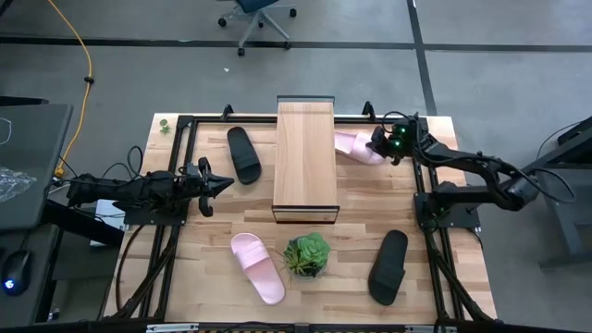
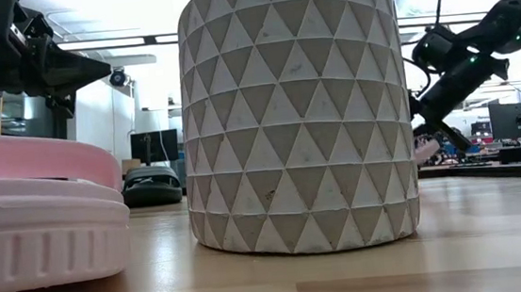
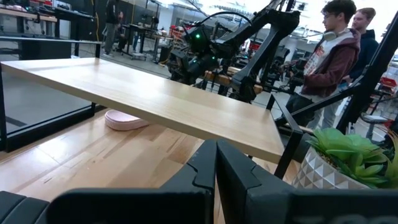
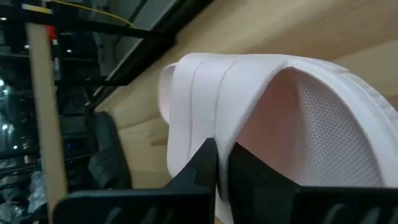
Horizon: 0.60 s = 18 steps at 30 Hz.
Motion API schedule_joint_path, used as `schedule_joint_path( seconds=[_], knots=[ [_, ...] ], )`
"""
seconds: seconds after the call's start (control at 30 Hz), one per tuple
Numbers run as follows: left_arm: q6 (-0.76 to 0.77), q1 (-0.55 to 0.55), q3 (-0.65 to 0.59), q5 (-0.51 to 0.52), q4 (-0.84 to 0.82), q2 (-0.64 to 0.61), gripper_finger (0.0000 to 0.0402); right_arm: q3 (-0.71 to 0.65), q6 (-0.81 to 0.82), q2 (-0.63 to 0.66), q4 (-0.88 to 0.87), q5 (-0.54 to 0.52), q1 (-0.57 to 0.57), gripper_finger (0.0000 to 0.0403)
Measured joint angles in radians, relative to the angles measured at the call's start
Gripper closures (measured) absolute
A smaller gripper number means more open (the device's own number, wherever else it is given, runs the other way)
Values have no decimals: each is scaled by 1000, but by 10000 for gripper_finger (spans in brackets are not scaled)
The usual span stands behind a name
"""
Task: Pick and place slides into the shelf
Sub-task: Put the top pink slide on the shelf
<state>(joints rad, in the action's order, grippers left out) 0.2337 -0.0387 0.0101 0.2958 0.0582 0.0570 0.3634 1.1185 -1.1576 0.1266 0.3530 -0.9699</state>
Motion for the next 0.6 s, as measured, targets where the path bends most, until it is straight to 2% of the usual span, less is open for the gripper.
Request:
schedule_joint_path(
  seconds=[0.2,0.43,0.6],
  knots=[
    [0,0,0,-2,0,0,401,0,7,94,-34,3,0,401],
    [10,0,0,-16,0,0,401,0,7,262,-116,-14,0,402],
    [10,0,0,-16,-1,0,401,0,29,394,-156,-69,0,402]
  ],
)
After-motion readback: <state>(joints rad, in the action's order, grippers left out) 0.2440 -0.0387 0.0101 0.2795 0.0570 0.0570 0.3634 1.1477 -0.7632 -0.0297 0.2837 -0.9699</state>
